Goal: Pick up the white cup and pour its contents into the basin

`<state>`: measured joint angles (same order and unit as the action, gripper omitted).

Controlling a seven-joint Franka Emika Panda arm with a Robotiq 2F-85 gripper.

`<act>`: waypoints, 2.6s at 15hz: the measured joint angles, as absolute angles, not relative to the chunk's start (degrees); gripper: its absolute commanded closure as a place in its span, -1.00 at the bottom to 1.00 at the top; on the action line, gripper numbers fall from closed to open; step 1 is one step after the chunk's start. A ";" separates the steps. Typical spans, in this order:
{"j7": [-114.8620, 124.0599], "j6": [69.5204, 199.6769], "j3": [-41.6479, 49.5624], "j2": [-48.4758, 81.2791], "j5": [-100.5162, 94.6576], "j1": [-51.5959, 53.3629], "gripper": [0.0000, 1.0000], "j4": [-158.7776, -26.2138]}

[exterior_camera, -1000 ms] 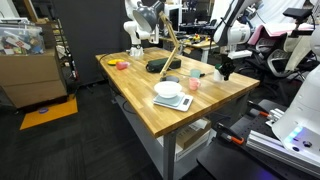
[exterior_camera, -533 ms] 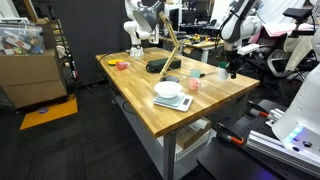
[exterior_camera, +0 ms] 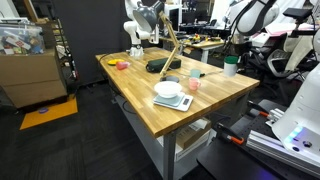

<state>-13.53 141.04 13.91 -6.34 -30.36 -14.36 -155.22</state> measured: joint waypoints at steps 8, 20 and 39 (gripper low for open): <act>-13.82 141.05 13.91 -7.51 -30.60 -14.36 0.95 -156.16; -17.35 139.93 2.62 -5.19 -30.63 -2.46 0.95 -153.35; -22.91 135.57 -2.22 0.88 -30.91 2.70 0.95 -146.02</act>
